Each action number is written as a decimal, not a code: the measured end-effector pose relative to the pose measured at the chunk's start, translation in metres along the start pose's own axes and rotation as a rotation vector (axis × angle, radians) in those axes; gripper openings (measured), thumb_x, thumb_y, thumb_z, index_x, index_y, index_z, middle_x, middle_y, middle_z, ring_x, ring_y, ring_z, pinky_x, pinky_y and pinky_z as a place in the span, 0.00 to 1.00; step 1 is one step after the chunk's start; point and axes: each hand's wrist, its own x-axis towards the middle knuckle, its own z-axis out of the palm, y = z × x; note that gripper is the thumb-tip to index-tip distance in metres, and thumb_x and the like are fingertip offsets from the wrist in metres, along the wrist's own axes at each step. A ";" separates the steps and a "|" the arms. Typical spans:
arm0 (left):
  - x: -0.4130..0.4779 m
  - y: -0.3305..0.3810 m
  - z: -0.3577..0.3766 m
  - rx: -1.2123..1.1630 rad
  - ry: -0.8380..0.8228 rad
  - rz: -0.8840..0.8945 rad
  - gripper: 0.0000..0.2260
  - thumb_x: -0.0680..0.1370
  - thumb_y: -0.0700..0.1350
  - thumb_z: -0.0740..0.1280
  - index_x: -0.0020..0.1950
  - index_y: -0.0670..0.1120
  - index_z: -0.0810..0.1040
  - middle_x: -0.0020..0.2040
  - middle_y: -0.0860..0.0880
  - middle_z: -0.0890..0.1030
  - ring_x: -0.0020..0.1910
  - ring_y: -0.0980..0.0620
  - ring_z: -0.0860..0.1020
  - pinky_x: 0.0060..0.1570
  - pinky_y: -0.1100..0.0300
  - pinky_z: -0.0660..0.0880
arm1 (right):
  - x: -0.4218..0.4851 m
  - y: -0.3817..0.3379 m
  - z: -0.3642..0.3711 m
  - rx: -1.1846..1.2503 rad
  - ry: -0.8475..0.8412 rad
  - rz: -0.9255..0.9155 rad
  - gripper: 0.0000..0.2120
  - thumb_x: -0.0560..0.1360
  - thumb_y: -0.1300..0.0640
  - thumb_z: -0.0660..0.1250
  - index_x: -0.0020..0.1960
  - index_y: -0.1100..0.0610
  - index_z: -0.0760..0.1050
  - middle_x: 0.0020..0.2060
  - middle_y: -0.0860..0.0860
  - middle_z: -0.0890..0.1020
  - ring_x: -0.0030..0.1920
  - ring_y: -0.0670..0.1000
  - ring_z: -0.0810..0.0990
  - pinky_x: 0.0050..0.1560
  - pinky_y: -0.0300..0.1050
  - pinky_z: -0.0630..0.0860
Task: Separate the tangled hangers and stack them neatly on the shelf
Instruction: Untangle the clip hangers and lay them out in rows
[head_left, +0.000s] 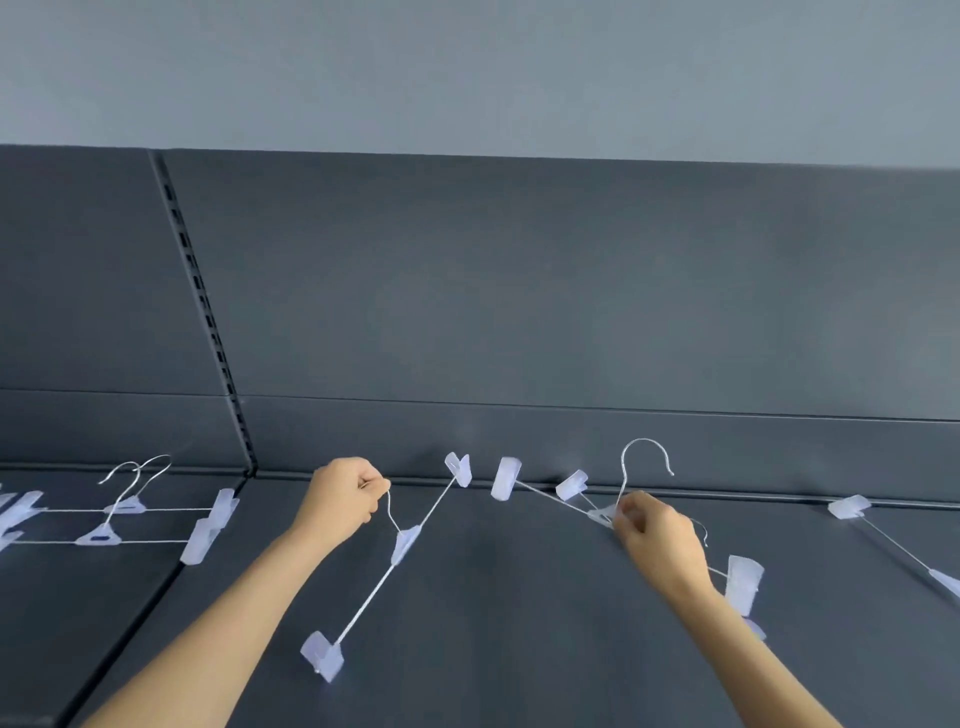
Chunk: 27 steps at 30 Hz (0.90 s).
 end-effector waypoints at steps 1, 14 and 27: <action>0.002 0.003 -0.002 -0.005 0.013 0.012 0.08 0.74 0.38 0.63 0.39 0.34 0.76 0.29 0.46 0.76 0.25 0.51 0.73 0.26 0.64 0.68 | -0.001 -0.002 -0.004 0.027 -0.028 -0.029 0.04 0.75 0.56 0.62 0.44 0.53 0.76 0.38 0.48 0.81 0.41 0.54 0.77 0.37 0.45 0.71; -0.020 0.005 -0.027 0.120 -0.162 0.071 0.11 0.75 0.39 0.63 0.32 0.47 0.75 0.30 0.52 0.76 0.28 0.58 0.70 0.29 0.67 0.65 | -0.042 -0.013 0.028 0.111 -0.276 -0.349 0.14 0.69 0.54 0.71 0.32 0.40 0.71 0.34 0.36 0.79 0.35 0.45 0.72 0.38 0.37 0.70; -0.039 -0.029 -0.091 0.033 -0.204 -0.001 0.10 0.74 0.44 0.65 0.33 0.52 0.78 0.30 0.55 0.74 0.29 0.56 0.69 0.35 0.64 0.67 | -0.092 -0.126 0.122 -0.130 -0.103 -0.880 0.11 0.61 0.51 0.71 0.42 0.47 0.74 0.29 0.43 0.76 0.28 0.44 0.75 0.26 0.32 0.70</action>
